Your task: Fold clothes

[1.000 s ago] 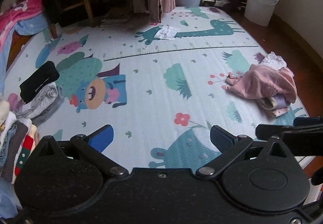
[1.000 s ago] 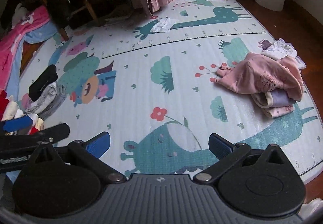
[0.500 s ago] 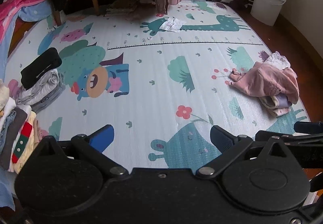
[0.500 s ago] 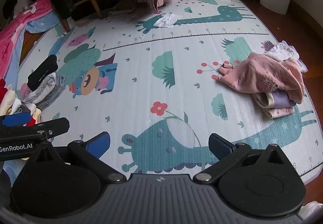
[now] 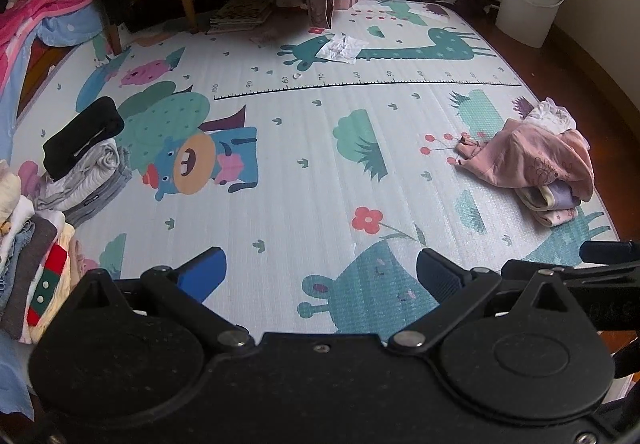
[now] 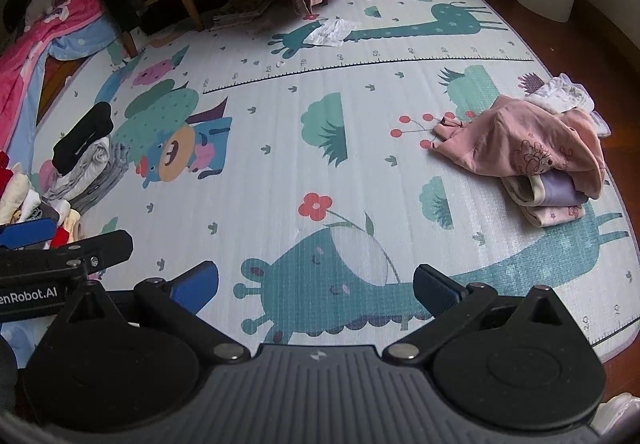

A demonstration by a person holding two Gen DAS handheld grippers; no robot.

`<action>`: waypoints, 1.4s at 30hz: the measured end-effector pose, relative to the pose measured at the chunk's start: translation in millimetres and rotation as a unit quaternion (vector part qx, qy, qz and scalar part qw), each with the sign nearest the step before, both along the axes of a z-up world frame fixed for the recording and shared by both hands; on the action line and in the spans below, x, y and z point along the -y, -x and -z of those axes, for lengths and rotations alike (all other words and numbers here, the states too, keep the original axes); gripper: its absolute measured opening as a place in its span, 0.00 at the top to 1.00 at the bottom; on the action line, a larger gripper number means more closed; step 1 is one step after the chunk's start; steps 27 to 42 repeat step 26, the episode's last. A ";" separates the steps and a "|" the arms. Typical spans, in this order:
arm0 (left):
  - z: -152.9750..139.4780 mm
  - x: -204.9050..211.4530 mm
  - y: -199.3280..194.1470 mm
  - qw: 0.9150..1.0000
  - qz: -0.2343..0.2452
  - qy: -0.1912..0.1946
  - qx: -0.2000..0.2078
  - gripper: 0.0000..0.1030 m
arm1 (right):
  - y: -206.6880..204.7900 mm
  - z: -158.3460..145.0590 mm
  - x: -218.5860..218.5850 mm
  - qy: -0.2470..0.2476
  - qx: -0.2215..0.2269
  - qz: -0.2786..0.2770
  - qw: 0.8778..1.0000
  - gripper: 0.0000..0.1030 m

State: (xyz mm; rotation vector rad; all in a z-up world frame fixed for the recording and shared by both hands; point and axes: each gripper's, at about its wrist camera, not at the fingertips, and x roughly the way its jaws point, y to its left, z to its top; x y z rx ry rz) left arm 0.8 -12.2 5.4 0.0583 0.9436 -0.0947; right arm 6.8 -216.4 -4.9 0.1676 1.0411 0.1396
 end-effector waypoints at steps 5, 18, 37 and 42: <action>0.1 -0.9 0.8 1.000 -0.001 0.000 0.002 0.00 | 0.2 0.1 -0.4 -0.001 -0.001 -0.003 1.000 0.00; -0.6 1.4 2.0 1.000 -0.005 -0.004 0.006 0.00 | 7.2 -0.3 -9.0 -0.001 0.003 -0.003 1.000 0.00; -1.6 1.4 3.3 1.000 -0.005 -0.007 0.010 0.00 | 7.1 -2.1 -9.1 -0.003 0.004 -0.006 1.000 0.00; -1.6 1.4 3.3 1.000 -0.005 -0.007 0.010 0.00 | 7.1 -2.1 -9.1 -0.003 0.004 -0.006 1.000 0.00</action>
